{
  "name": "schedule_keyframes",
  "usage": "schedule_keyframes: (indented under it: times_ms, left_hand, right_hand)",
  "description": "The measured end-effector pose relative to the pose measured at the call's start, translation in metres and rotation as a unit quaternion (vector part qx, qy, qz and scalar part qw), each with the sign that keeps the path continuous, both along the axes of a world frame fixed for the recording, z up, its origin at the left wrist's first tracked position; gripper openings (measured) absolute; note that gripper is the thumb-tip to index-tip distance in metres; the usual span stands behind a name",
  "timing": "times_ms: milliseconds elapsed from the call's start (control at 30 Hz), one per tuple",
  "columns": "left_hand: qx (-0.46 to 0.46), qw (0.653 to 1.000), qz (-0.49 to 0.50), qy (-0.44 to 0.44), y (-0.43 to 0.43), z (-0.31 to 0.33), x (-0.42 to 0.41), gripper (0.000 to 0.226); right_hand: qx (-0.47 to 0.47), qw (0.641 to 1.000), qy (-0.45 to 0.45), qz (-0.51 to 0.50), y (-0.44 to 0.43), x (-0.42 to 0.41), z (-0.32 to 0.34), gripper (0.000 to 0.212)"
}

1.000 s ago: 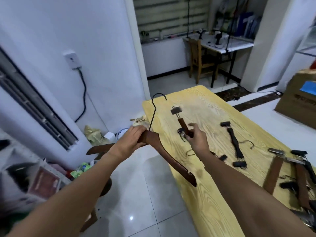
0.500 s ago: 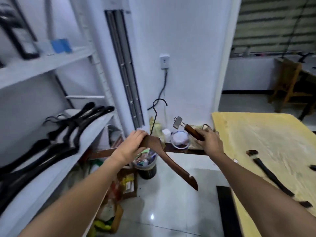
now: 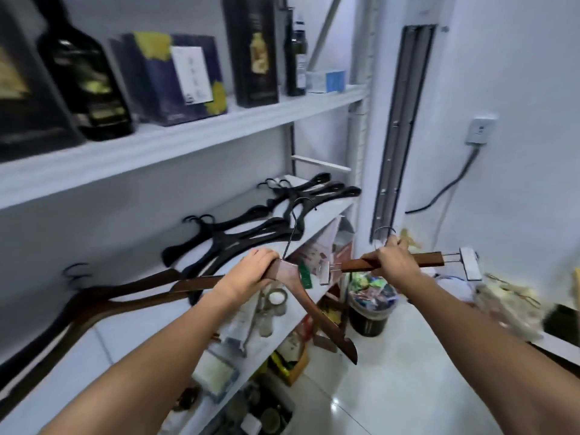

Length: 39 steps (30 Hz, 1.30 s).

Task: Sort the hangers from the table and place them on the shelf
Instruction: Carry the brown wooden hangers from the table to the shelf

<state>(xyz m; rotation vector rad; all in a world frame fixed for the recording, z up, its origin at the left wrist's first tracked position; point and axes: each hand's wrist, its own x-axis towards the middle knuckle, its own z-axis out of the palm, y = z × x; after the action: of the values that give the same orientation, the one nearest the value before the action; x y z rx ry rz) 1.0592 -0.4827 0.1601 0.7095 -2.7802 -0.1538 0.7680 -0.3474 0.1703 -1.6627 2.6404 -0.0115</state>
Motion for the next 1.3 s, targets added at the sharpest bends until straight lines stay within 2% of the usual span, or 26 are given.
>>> schedule_keyframes:
  times_ms: [167,333,467,800,933,1067,1300]
  left_hand:
    - [0.007,0.995,0.092,0.024,0.001,0.000,0.080,0.050]
    - [-0.008,0.992,0.112,0.053,0.002,0.000,0.152,0.047]
    - [-0.015,0.986,0.159,0.037,0.004,0.001,0.203,0.049]
    - [0.008,0.946,0.322,0.018,0.020,-0.017,0.325,0.053]
    - [0.017,0.935,0.355,0.022,0.027,-0.023,0.351,0.053]
    - [0.019,0.926,0.375,0.022,0.030,-0.027,0.361,0.052]
    - [0.070,0.905,0.420,-0.013,0.021,-0.046,0.353,0.053]
  right_hand:
    - [-0.003,0.998,0.013,0.063,-0.043,0.066,0.015,0.042]
    - [0.008,0.993,0.017,0.114,-0.084,0.134,0.028,0.046]
    - [0.009,0.989,0.017,0.146,-0.115,0.188,0.030,0.047]
    - [-0.021,0.961,0.111,0.251,-0.166,0.313,0.033,0.051]
    - [-0.061,0.956,0.106,0.267,-0.174,0.348,0.025,0.039]
    - [-0.082,0.941,0.123,0.304,-0.176,0.375,0.029,0.046]
    - [-0.100,0.938,0.044,0.328,-0.185,0.389,0.026,0.047]
